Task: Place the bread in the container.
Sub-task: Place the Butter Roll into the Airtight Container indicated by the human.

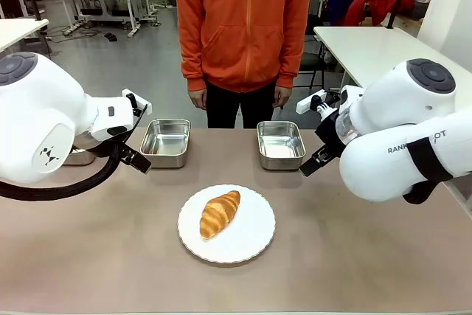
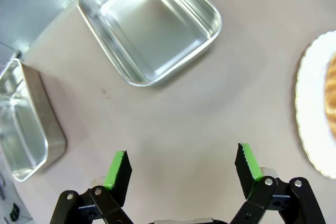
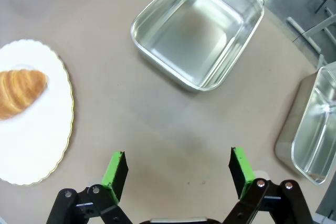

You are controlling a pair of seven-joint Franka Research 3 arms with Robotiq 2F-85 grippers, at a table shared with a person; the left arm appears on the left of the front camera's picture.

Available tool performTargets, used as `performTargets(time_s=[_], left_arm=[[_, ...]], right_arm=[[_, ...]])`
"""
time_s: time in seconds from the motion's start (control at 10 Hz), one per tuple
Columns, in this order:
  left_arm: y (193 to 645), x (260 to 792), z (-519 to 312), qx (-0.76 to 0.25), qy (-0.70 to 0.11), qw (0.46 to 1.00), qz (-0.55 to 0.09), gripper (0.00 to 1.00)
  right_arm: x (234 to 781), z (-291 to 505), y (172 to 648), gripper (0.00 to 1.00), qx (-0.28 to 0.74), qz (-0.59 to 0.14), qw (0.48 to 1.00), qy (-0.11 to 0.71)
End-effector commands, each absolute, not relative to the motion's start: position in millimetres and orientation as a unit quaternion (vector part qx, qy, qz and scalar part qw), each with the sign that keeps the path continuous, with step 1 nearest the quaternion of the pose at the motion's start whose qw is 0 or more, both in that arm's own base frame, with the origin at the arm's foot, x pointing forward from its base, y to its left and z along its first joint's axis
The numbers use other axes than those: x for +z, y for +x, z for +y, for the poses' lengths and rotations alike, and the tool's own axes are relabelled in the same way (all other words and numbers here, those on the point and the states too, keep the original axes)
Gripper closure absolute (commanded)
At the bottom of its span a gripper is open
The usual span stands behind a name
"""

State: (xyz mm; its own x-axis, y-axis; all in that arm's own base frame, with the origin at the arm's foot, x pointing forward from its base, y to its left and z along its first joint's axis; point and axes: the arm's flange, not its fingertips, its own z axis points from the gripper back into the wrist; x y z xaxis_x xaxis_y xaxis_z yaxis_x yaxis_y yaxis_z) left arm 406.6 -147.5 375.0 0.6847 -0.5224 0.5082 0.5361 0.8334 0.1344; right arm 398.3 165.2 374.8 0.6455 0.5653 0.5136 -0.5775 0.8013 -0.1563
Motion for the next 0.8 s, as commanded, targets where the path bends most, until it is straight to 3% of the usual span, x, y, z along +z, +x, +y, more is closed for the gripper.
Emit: performTargets(time_s=[0.0,0.3,0.7], left_arm=[[419.3,412.0,-126.7,-0.275,-0.022,0.916,-0.290,0.00],[437.8,470.0,-84.6,-0.301,-0.059,0.904,-0.296,0.00],[444.3,514.9,14.5,-0.387,-0.150,0.859,-0.300,0.00]], right_arm=[[414.3,154.5,418.2,0.00,0.300,-0.305,0.904,0.020],[475.1,120.5,430.0,0.00,0.278,-0.329,0.902,0.028],[518.8,10.6,412.4,0.00,0.270,-0.363,0.888,0.083]])
